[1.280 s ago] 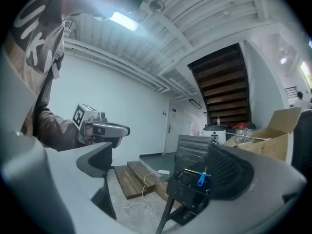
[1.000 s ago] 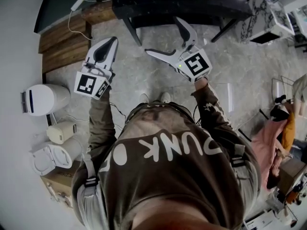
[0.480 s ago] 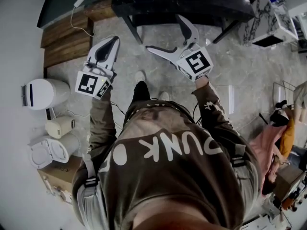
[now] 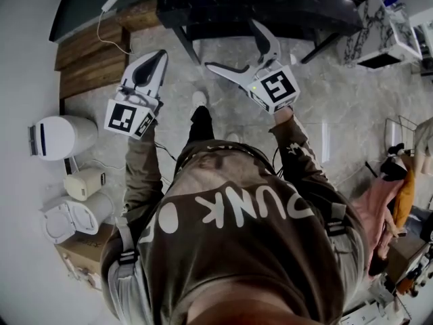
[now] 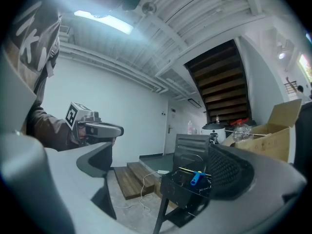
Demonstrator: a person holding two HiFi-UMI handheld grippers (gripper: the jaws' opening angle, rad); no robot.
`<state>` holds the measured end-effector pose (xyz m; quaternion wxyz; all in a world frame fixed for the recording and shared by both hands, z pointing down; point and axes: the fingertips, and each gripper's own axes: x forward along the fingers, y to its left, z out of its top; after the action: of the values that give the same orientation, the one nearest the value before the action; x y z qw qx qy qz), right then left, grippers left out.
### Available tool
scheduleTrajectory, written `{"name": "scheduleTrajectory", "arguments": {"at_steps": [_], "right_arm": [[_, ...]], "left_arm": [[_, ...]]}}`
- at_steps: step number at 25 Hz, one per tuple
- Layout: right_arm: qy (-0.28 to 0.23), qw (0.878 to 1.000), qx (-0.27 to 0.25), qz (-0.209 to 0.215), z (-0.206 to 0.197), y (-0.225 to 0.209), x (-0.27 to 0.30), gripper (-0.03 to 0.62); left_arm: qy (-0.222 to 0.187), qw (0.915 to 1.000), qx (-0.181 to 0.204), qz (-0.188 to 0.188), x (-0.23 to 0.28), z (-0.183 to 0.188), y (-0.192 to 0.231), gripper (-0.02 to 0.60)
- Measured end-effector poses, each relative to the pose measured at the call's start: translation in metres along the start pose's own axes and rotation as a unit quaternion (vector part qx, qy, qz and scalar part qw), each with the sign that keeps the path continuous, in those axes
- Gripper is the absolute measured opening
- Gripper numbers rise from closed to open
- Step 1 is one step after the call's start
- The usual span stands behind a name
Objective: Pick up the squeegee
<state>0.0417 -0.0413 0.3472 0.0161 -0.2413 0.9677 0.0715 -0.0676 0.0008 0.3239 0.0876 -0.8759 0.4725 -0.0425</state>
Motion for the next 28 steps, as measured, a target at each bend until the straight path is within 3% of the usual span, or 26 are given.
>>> {"name": "scheduleTrajectory", "arguments": {"at_steps": [19, 28], "right_arm": [[0.043, 0.999, 0.021, -0.025, -0.041, -0.081, 0.125, 0.595], [0.062, 0.995, 0.044, -0.058, -0.063, -0.117, 0.171, 0.595]], "left_arm": [[0.010, 0.9993, -0.033, -0.017, 0.071, -0.047, 0.130, 0.002], [0.019, 0.9980, -0.052, -0.031, 0.095, -0.068, 0.172, 0.002]]}}
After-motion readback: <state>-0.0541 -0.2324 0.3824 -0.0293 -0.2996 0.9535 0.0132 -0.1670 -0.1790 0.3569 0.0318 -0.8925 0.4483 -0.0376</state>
